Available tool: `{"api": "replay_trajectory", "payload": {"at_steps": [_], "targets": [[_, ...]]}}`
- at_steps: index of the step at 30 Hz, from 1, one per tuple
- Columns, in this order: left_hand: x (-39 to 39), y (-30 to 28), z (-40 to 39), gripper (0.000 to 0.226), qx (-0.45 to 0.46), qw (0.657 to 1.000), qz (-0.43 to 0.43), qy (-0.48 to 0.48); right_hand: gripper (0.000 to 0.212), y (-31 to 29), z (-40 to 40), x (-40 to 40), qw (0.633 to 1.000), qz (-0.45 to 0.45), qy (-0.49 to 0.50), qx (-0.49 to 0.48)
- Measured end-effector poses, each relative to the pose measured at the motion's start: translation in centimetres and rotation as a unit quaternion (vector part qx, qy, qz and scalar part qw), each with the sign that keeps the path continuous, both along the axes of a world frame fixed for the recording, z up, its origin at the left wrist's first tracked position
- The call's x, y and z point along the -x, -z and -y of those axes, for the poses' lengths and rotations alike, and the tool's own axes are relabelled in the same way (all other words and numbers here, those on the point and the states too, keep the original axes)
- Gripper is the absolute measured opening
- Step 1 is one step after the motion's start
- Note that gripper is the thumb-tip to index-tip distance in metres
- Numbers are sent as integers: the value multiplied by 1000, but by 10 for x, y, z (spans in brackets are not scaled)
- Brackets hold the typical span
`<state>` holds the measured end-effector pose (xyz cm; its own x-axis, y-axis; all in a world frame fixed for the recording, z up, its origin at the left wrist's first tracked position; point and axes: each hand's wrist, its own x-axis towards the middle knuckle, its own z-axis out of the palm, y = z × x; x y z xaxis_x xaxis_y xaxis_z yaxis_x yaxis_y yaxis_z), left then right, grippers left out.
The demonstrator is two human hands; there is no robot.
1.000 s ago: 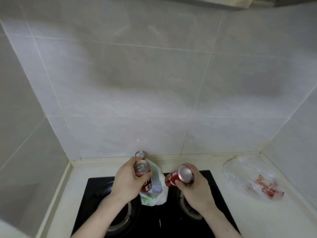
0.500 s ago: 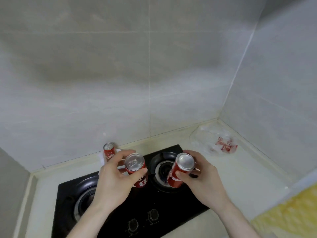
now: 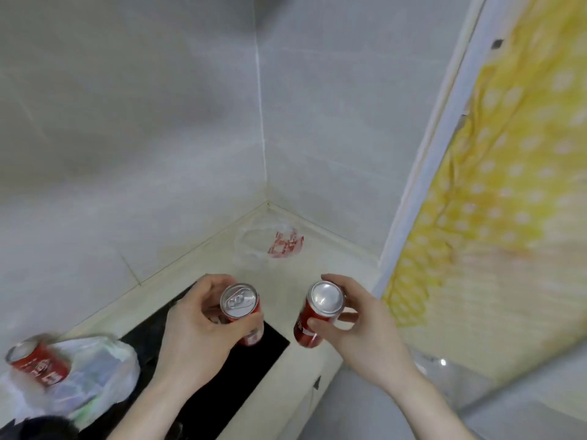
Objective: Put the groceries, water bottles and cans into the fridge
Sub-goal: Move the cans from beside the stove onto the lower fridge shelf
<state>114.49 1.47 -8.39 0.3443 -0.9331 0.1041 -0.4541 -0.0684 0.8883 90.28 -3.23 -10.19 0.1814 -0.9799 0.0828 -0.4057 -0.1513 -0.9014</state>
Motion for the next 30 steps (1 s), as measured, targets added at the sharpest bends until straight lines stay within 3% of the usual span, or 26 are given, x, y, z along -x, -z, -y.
{"api": "replay_trajectory", "payload": {"at_steps": [16, 23, 30], "targets": [[336, -9, 73, 52, 36, 962, -28, 269, 64, -16, -63, 325, 961, -15, 277, 9], [464, -14, 85, 52, 27, 909, -35, 415, 60, -20, -113, 417, 907, -11, 420, 10], [609, -14, 98, 56, 28, 833, -45, 551, 63, -25, -158, 500, 826, -25, 563, 12]]}}
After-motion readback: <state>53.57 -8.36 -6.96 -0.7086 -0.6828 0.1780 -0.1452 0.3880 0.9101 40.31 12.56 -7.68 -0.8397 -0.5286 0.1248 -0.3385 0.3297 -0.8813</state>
